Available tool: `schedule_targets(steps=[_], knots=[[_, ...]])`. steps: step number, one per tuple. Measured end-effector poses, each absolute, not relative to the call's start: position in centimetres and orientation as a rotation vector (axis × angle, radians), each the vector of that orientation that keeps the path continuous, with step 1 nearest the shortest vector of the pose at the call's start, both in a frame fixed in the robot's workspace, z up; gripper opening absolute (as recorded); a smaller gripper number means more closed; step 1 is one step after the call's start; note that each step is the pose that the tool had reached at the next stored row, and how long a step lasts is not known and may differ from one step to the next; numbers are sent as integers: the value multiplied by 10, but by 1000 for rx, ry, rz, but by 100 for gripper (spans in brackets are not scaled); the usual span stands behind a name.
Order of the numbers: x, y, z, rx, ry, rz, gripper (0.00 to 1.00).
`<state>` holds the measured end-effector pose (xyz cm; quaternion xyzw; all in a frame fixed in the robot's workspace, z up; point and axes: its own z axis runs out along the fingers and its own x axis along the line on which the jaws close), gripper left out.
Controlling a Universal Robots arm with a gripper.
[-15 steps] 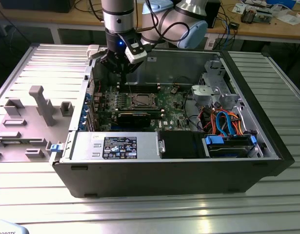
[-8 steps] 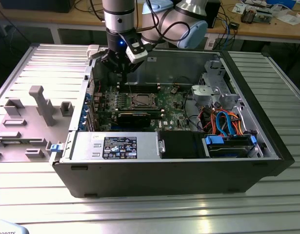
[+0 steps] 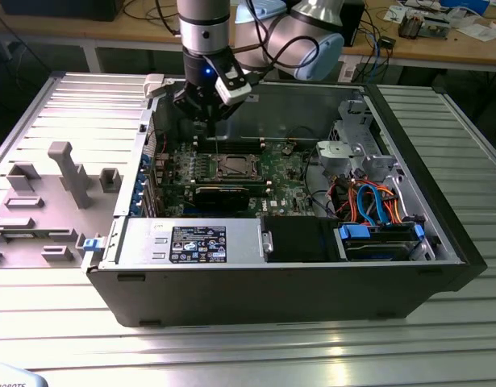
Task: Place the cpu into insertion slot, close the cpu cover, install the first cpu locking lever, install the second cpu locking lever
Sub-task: 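Install the first cpu locking lever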
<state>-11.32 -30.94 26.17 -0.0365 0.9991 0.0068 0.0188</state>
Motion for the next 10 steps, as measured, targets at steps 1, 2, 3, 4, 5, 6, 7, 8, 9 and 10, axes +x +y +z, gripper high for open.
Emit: schedule_targets(steps=[1, 2, 3, 4, 5, 6, 7, 8, 9, 10], knots=[[-111, -309, 262, -114, 3102, 21, 11], [-109, -309, 261, -113, 3102, 21, 11], [-107, -309, 261, -113, 3102, 21, 11], [-105, -309, 261, -113, 3102, 21, 11], [-102, -309, 260, -113, 3102, 21, 11], [-100, -309, 260, -113, 3102, 21, 11], [-98, -309, 259, -114, 3102, 21, 11], [-97, -309, 258, -113, 3101, 21, 11], [-96, -309, 256, -113, 3101, 21, 11], [-96, -309, 255, -113, 3100, 21, 11]])
